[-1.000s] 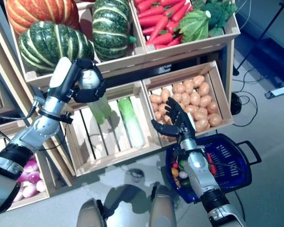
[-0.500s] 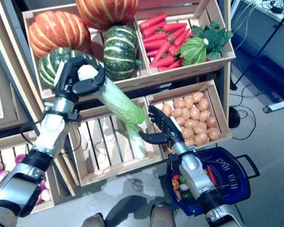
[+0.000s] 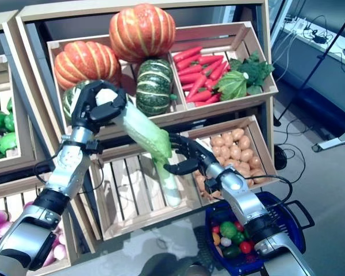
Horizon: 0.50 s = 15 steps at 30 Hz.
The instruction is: Put vegetables into the basket
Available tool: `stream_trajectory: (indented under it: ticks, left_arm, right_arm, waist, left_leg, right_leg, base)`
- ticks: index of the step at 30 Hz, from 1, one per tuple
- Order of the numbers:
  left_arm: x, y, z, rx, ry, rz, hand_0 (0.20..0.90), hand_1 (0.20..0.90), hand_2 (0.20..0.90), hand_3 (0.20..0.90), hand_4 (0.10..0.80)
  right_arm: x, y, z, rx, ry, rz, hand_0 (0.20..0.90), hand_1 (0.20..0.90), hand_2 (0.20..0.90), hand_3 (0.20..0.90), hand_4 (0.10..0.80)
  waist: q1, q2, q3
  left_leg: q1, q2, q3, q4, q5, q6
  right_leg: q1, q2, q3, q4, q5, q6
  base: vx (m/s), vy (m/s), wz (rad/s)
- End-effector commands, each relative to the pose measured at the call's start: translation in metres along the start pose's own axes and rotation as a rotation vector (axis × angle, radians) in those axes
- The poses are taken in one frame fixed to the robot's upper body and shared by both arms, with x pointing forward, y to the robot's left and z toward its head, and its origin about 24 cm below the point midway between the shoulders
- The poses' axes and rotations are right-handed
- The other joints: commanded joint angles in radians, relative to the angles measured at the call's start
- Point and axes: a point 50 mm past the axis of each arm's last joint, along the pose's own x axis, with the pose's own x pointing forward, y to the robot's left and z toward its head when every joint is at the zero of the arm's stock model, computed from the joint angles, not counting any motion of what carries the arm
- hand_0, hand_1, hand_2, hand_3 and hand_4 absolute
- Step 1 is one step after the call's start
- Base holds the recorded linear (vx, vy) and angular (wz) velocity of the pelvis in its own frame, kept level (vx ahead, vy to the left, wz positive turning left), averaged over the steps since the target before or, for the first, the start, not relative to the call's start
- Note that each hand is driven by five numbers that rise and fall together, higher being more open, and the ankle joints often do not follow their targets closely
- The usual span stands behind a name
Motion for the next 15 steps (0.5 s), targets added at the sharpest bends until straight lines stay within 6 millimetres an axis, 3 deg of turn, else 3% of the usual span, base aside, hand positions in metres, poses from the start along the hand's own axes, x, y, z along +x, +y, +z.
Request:
stream_trajectory:
  ticks: [1,8,15]
  left_arm:
    - [0.013,-0.027,0.038,0.005,-0.197,-0.103,0.3,0.3,0.3,0.3,0.4]
    - [0.012,-0.032,0.039,0.029,-0.194,-0.118,0.3,0.3,0.3,0.3,0.4]
    - [0.013,-0.035,0.039,0.024,-0.185,-0.116,0.3,0.3,0.3,0.3,0.4]
  right_arm:
    - [0.019,0.009,0.105,-0.205,-0.383,-0.052,0.9,0.9,0.9,0.9,0.8]
    - [0.009,-0.003,0.136,-0.427,-0.472,-0.226,0.9,0.9,0.9,0.9,0.8]
    - [0.006,0.003,0.143,-0.493,-0.484,-0.198,0.9,0.9,0.9,0.9,0.8]
  waist:
    - [-0.004,-0.03,-0.108]
    - [-0.009,-0.03,-0.107]
    - [-0.015,-0.028,-0.103]
  left_leg:
    - [-0.024,-0.108,-0.001,0.009,0.001,0.081]
    - [-0.01,-0.121,-0.002,-0.005,-0.002,0.091]
    - [0.005,-0.129,0.002,-0.019,-0.002,0.097]
  right_leg:
    - [0.046,0.05,0.046,-0.05,0.014,-0.047]
    - [0.054,0.06,0.066,-0.062,0.019,-0.047]
    - [0.062,0.061,0.077,-0.071,0.024,-0.042]
  base:
    - [0.038,0.018,0.01]
    - [0.0,0.0,0.0]
    - [0.0,0.0,0.0]
